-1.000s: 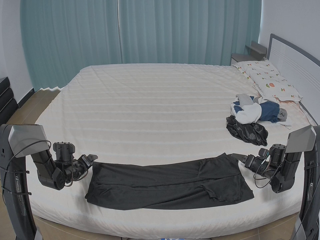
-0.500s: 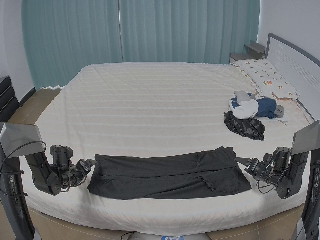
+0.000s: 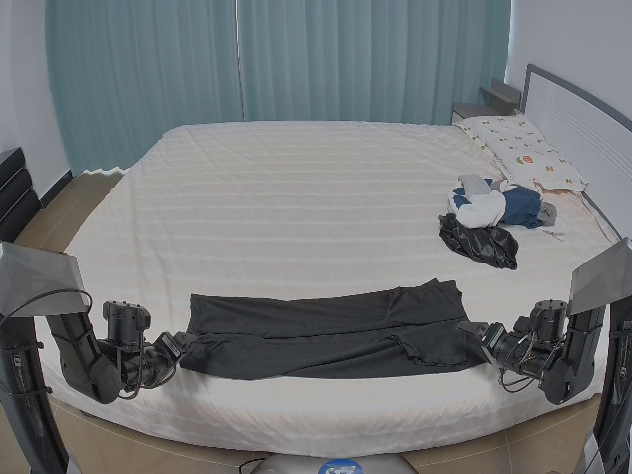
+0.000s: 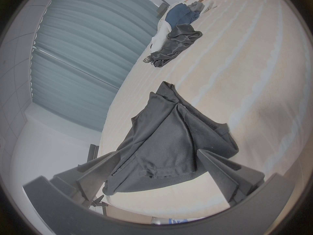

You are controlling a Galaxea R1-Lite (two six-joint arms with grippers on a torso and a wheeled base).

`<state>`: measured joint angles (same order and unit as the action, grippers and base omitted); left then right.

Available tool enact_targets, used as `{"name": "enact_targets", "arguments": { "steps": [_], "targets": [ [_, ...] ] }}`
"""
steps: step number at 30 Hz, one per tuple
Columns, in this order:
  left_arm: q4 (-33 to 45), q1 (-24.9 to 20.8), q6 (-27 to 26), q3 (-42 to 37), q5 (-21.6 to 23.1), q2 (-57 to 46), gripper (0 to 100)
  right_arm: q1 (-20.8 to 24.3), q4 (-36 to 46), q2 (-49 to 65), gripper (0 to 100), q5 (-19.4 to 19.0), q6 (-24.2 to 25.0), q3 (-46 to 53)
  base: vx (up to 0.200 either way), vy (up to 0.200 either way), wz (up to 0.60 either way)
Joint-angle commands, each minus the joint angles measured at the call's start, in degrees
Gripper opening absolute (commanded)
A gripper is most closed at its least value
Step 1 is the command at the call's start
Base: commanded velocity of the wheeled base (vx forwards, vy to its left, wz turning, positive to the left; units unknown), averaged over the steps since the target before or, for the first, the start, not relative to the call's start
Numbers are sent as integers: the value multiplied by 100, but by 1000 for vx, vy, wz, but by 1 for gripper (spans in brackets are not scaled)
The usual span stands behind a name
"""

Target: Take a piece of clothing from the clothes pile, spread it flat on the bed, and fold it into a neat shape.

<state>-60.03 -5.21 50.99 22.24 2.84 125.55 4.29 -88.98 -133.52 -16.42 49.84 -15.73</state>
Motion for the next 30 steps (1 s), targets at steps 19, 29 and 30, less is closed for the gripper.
{"name": "enact_targets", "arguments": {
  "steps": [19,29,30],
  "targets": [
    [9,-437,-186,158,-1673,655,0,-139,-76,-25,100,-1,0,140,0,0,0],
    [-9,-411,-248,132,-1699,629,100,-130,-76,-16,100,-1,0,175,0,0,0],
    [-18,-411,-239,141,-1682,629,100,-139,-76,-16,100,-1,0,175,0,0,0]
  ]
}}
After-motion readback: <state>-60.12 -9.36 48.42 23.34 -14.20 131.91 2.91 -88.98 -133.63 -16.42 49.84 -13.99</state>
